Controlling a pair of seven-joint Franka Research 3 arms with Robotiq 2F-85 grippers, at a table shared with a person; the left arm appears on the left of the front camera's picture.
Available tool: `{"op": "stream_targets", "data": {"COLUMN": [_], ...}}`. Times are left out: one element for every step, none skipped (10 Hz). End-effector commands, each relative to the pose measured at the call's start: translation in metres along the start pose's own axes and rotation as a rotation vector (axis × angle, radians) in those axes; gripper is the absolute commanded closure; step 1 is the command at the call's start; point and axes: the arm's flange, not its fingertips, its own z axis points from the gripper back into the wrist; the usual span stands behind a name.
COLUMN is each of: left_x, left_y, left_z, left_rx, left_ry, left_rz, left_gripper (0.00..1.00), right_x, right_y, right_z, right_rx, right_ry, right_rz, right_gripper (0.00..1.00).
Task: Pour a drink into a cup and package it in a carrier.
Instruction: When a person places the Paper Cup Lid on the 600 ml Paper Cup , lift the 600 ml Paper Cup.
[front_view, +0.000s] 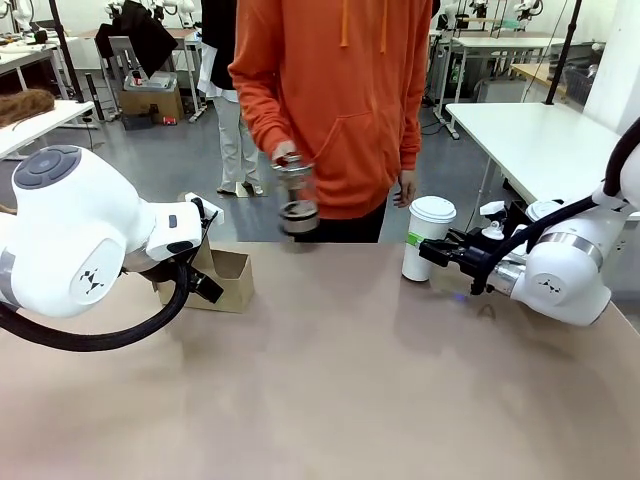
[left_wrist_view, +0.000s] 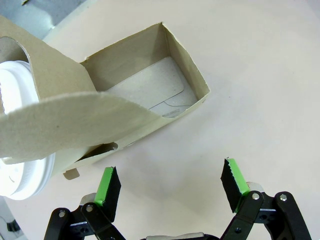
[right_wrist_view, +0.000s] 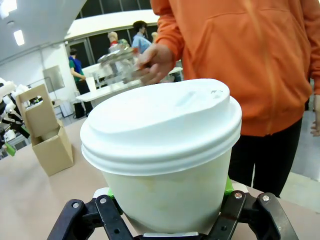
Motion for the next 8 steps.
{"op": "stream_targets", "data": {"left_x": [0.0,0.0,0.0,0.0,0.0,0.0,0.0,0.0], "left_y": [0.0,0.0,0.0,0.0,0.0,0.0,0.0,0.0], "left_z": [0.0,0.0,0.0,0.0,0.0,0.0,0.0,0.0], "left_rx": [-0.002,-0.002,-0.002,-0.002,-0.002,-0.002,-0.002,-0.002], "left_ry": [-0.001,-0.001,-0.001,-0.001,-0.001,-0.001,-0.001,-0.001], "left_rz": [0.0,0.0,0.0,0.0,0.0,0.0,0.0,0.0], "left_gripper": [0.0,0.0,0.0,0.0,0.0,0.0,0.0,0.0], "right_x": [0.004,0.0,0.031,0.055,0.079,0.101,0.122,0.143], "right_y": [0.001,0.0,-0.005,-0.007,-0.008,-0.01,-0.009,-0.006], "right_z": [-0.001,0.0,-0.001,-0.004,-0.01,-0.014,-0.016,-0.015], "right_rx": [0.007,0.0,0.038,0.066,0.108,0.16,0.227,0.275], "right_ry": [-0.002,0.0,0.017,0.031,0.045,0.043,0.035,0.035], "right_rz": [0.007,0.0,0.049,0.083,0.12,0.144,0.154,0.163], "right_gripper": [0.2,0.2,0.2,0.2,0.2,0.2,0.2,0.2]}}
